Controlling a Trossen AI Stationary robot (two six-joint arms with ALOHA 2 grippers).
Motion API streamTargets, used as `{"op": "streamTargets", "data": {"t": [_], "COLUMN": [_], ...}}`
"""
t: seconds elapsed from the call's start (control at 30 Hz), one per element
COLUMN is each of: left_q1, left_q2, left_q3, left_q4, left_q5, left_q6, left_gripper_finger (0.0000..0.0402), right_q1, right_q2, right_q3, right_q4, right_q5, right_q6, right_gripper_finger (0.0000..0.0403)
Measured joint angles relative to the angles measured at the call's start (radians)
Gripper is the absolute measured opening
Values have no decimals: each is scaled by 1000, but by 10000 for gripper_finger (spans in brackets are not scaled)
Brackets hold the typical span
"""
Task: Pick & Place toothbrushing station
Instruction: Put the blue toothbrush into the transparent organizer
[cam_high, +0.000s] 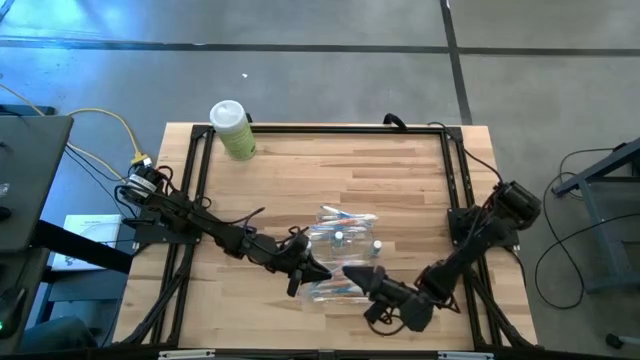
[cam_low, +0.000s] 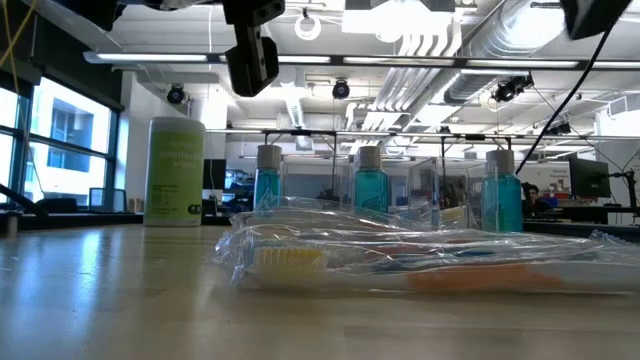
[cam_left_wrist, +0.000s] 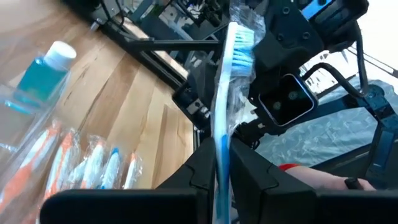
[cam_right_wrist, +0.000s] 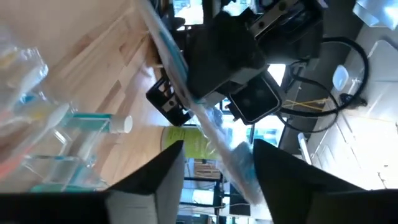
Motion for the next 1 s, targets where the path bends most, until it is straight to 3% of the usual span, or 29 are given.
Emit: {"op": "streamTargets", "data": {"t": [0.23, 0.47, 0.7, 0.83, 1.0], "left_q1": [-22, -88, -170, -190, -198], "left_q2": [-10, -16, -16, -16, -16], "left_q3": [0, 0, 0, 0, 0], "left_q4": [50, 50, 62, 78, 85], "left_q5": [-13, -151, -455, -511, -524], "left_q6": [209, 513, 724, 777, 796], "left_gripper_finger": [29, 29, 30, 30, 30], "right_q1": [49, 82, 62, 15, -52], "right_q2": [0, 0, -5, -10, -11], "right_q3": [0, 0, 0, 0, 0], "right_q4": [23, 33, 60, 91, 139], "right_q5": [86, 120, -83, -189, -203], "right_q6": [195, 417, 554, 581, 657], "right_gripper_finger": [207, 196, 185, 181, 171]}}
